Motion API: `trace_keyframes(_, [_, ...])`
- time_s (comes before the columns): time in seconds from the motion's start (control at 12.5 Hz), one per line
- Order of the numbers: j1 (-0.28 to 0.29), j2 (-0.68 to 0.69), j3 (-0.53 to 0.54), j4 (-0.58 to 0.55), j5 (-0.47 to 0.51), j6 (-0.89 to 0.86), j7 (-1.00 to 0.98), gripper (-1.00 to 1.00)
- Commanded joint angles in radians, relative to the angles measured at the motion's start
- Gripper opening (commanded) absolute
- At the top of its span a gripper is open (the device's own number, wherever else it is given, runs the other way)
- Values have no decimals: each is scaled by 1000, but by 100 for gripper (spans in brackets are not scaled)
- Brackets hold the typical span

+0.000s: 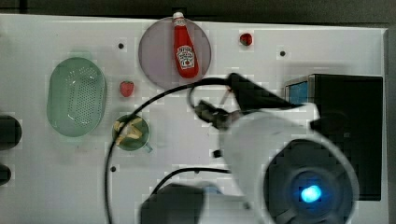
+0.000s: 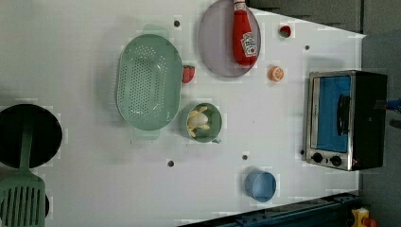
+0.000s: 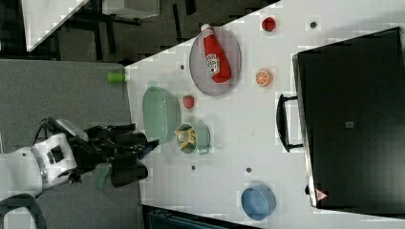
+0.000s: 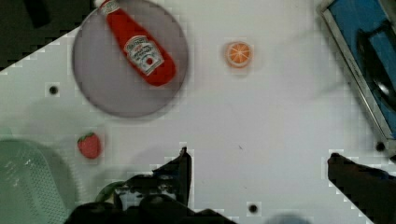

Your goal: Pick Banana and place it in mug.

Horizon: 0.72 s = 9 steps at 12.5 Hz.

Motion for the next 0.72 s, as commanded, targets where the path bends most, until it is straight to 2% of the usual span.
trace_keyframes(0.08, [5,15,-5,57,-14,-116,265,100])
trace_keyframes(0.72, [8,19,8,91,-38,-215,304,100])
